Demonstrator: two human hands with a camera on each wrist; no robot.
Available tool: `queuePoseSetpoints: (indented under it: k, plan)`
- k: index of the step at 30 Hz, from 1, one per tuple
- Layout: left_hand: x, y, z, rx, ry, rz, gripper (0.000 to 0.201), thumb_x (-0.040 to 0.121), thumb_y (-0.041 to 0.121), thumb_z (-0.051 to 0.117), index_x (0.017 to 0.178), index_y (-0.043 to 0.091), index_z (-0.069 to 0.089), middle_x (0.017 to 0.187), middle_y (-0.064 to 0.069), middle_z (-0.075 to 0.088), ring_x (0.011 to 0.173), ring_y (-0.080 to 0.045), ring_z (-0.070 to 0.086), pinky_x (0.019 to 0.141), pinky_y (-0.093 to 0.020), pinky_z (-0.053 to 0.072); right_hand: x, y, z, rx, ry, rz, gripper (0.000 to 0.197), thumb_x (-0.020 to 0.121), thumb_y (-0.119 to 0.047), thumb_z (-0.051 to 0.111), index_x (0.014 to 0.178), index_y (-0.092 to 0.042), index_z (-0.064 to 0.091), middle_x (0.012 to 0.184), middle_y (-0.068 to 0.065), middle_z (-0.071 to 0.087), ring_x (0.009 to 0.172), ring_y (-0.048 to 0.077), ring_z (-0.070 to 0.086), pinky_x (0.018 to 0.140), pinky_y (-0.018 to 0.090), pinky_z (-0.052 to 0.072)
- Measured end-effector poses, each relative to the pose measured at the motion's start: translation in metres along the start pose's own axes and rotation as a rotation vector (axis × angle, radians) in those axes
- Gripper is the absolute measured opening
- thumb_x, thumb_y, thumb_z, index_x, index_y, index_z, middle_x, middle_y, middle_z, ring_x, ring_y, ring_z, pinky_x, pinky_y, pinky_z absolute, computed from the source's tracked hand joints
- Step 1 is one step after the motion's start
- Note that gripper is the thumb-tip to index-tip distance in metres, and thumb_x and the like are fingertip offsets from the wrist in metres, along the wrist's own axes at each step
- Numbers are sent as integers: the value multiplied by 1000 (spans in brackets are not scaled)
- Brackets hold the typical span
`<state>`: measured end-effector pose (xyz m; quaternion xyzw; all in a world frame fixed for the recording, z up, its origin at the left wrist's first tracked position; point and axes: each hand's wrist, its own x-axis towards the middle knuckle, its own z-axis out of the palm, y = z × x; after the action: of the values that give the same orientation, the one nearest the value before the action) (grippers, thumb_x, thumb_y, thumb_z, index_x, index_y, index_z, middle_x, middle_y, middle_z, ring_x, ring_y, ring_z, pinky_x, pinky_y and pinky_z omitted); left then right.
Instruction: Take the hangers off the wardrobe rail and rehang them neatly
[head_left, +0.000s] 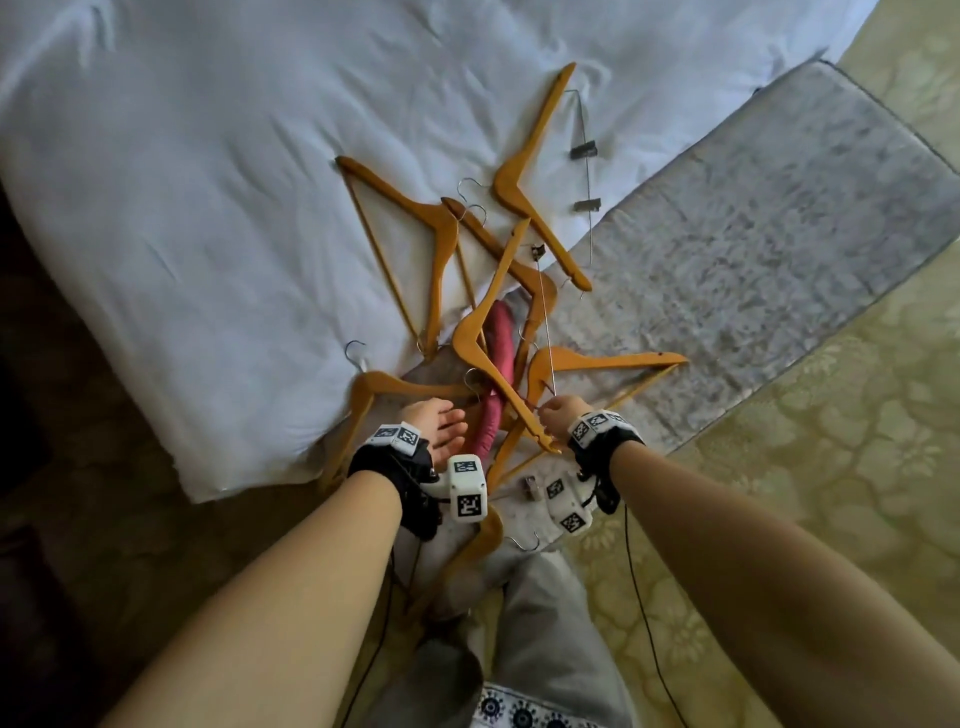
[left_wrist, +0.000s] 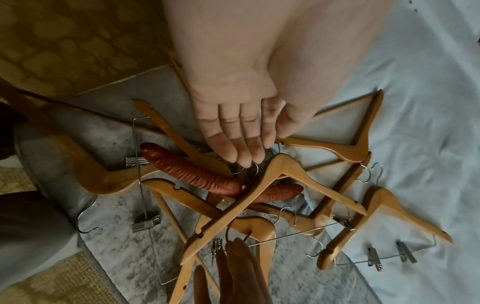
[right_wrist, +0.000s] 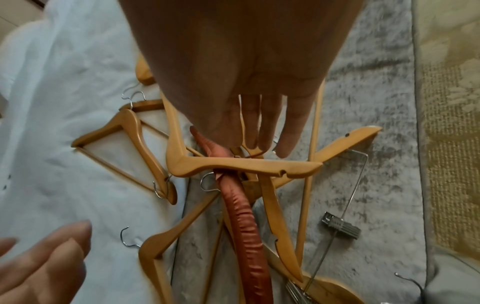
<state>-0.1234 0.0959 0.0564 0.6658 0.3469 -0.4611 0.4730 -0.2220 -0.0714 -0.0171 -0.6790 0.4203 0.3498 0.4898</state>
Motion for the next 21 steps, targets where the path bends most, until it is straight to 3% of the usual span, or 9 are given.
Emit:
queuePoseSetpoints:
  k: [3, 6, 8, 11, 14, 17, 21]
  plan:
    - [22, 2, 4, -4, 10, -26, 26, 100, 16, 45, 122, 5, 53, 86, -4, 63, 72, -18, 58, 60, -29, 48, 19, -6, 10, -59, -49, -4, 23, 90, -20, 49, 103, -11, 66, 88, 7, 63, 81, 27, 62, 81, 39, 54]
    - [42, 4, 9, -19, -11, -63, 32, 100, 17, 45, 129, 4, 50, 93, -6, 63, 77, -20, 60, 62, -31, 50, 37, -12, 20, -45, -85, 24, 27, 92, -32, 54, 109, -13, 62, 91, 6, 61, 86, 26, 62, 78, 37, 52]
    - [53, 4, 15, -41, -46, -97, 37, 101, 19, 45, 135, 5, 45, 104, -8, 62, 81, -22, 60, 62, -34, 51, 50, -14, 27, -24, -89, 42, 35, 91, -38, 57, 111, -10, 63, 86, 7, 60, 78, 25, 59, 73, 37, 51]
    - [66, 4, 24, -90, -87, -143, 41, 101, 21, 46, 139, 7, 42, 130, -12, 55, 85, -25, 59, 64, -38, 53, 69, -12, 36, -74, -105, 66, 35, 91, -31, 57, 118, -8, 56, 94, 12, 57, 85, 29, 58, 82, 41, 54]
    - [76, 2, 29, -130, -96, -182, 39, 100, 22, 49, 137, 9, 44, 138, -11, 50, 99, -29, 56, 80, -45, 55, 83, -16, 37, -123, -143, 86, 44, 80, -39, 62, 114, -12, 56, 92, 12, 62, 81, 30, 63, 83, 45, 57]
    - [87, 1, 30, -155, -86, -214, 35, 100, 21, 51, 133, 10, 46, 142, -11, 47, 115, -32, 51, 93, -50, 51, 95, -23, 36, -213, -177, 59, 43, 74, -41, 65, 107, -13, 63, 82, 7, 68, 71, 26, 66, 71, 39, 60]
    - [100, 3, 29, -188, -76, -218, 42, 99, 21, 50, 140, 11, 41, 148, -9, 40, 131, -32, 42, 83, -46, 52, 100, -31, 34, -275, -235, 30, 30, 86, -27, 66, 115, -17, 64, 96, 8, 72, 78, 22, 67, 74, 33, 57]
